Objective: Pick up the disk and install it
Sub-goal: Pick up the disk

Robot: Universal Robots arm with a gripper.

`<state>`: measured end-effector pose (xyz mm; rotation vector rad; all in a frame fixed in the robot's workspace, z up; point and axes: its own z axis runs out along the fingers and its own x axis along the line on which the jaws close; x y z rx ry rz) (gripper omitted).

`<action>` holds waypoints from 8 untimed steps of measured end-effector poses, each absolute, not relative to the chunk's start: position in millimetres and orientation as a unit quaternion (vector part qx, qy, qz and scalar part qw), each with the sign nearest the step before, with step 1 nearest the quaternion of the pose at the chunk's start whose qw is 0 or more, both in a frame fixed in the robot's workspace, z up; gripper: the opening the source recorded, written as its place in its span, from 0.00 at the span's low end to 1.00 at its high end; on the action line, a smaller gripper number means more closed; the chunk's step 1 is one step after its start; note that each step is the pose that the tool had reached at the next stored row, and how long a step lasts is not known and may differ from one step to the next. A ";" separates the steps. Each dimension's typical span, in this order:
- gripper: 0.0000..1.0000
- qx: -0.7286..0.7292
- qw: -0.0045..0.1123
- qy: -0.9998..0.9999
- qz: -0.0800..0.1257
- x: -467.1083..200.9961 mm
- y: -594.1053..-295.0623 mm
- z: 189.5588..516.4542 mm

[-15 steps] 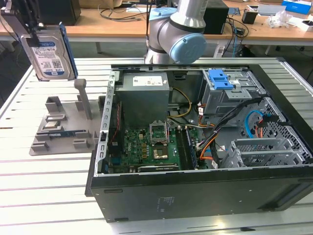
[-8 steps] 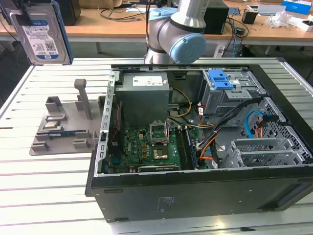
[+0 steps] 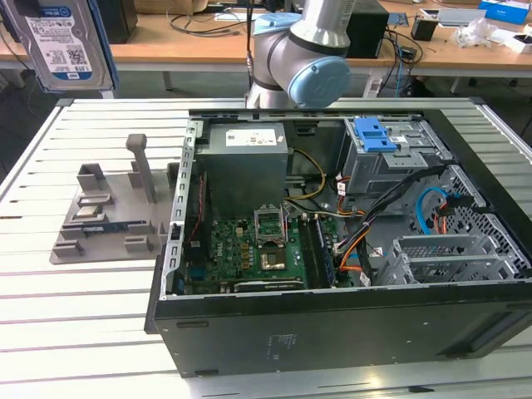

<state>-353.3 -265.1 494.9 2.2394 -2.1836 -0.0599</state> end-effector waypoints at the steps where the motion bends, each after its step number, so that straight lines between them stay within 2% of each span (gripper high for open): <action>1: 0.36 0.716 0.007 -0.698 -0.019 -353.3 -265.0 500.2; 4: 0.36 0.716 0.006 -0.698 -0.020 -353.4 -265.0 515.1; 8: 0.36 0.716 0.005 -0.698 -0.020 -353.3 -265.0 516.9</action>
